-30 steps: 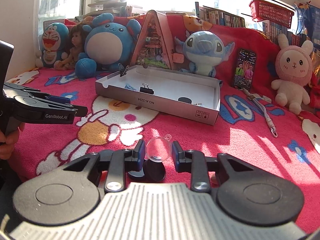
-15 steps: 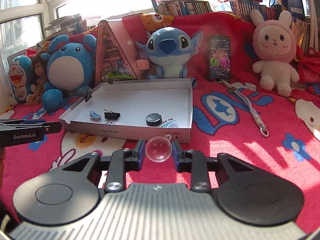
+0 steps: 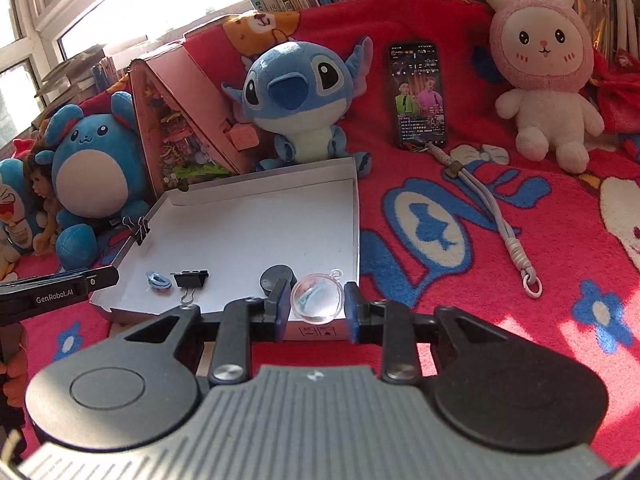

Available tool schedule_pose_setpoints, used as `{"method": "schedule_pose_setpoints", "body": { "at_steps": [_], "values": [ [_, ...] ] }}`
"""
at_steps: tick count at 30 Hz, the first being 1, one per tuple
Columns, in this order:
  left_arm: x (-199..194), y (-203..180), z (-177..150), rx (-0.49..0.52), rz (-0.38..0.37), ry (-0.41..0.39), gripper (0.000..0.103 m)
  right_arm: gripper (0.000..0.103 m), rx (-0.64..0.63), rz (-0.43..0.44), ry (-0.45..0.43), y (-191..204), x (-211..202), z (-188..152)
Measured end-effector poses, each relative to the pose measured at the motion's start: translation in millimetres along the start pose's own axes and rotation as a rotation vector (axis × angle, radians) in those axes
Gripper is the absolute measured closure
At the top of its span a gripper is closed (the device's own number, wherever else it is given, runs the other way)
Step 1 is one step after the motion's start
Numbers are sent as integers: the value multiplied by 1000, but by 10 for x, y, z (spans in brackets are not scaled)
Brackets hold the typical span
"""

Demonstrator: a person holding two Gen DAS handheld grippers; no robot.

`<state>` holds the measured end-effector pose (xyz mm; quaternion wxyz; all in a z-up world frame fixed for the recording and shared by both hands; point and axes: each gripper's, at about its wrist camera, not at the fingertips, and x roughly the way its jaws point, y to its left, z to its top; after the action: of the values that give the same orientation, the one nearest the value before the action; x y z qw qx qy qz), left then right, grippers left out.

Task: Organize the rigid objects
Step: 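Carry the red crayon and clear dome with both tools into the box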

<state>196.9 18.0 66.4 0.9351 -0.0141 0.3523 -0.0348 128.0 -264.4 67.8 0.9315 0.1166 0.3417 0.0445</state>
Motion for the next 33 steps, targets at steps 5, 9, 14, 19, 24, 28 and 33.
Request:
{"method": "schedule_pose_setpoints", "body": {
  "at_steps": [5,9,14,19,24,28,33],
  "values": [
    [237,-22,134,-7,22,44,61,69,27,-15,47,-2,205,180],
    [390,-27,204,-18,35,79,61,69,51,-20,97,-17,418,250],
    [506,-4,207,-45,43,118,61,69,73,-23,122,-5,611,254],
    [569,-1,169,-50,44,141,61,69,72,-15,134,54,724,251],
    [596,-23,142,-47,38,150,61,69,73,-14,145,98,801,275],
    [607,-47,125,-44,30,148,61,69,78,-11,161,114,858,270],
    [606,-74,113,-38,24,145,61,69,90,-20,172,98,927,256]
  ]
}}
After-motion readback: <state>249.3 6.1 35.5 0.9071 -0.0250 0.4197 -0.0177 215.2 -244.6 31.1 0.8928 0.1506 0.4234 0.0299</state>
